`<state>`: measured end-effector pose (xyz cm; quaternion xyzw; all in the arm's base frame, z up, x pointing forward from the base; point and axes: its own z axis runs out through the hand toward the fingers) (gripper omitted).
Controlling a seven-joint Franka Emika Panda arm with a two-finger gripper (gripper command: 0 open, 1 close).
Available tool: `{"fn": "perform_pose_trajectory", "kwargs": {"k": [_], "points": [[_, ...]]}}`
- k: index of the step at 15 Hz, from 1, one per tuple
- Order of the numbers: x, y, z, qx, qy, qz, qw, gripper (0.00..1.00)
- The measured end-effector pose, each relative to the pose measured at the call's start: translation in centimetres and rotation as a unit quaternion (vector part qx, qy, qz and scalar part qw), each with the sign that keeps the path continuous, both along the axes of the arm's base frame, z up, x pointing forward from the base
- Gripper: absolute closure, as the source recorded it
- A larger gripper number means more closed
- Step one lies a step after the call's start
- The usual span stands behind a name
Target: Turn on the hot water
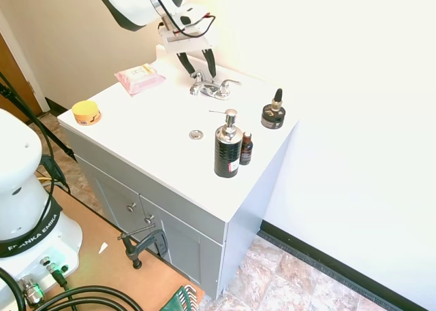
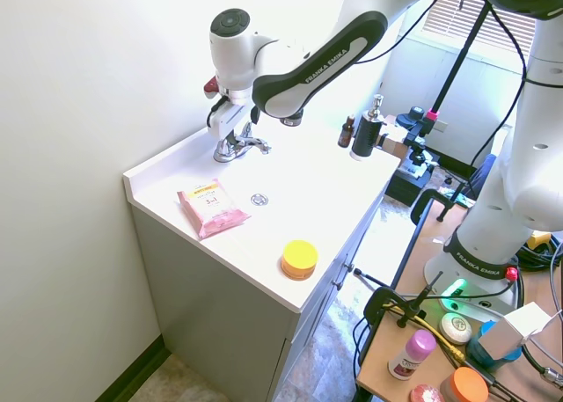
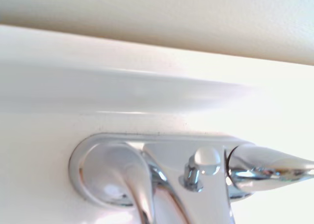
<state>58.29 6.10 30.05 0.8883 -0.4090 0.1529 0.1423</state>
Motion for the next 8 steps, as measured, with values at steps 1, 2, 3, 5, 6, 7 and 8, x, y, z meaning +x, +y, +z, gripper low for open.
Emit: {"fn": "perform_pose_trajectory", "kwargs": {"k": [1, 2, 3, 5, 6, 7, 8], "points": [[-0.7, 0.0, 0.2, 0.014, 0.009, -0.001, 0.9999, 0.0], [-1.4, -0.1, 0.7, 0.025, 0.014, -0.003, 0.9996, 0.0], [-2.4, -0.5, 1.1, 0.036, 0.021, -0.005, 0.9991, 0.0], [-4.9, -1.5, 1.7, 0.058, 0.032, -0.02, 0.9976, 0.0], [-6.2, -1.9, 2.1, 0.073, 0.036, -0.03, 0.9962, 0.0], [-7.4, -2.2, 2.4, 0.09, 0.04, -0.038, 0.9944, 0.0], [-8.8, -2.5, 2.9, 0.109, 0.043, -0.046, 0.9921, 0.0]]}}
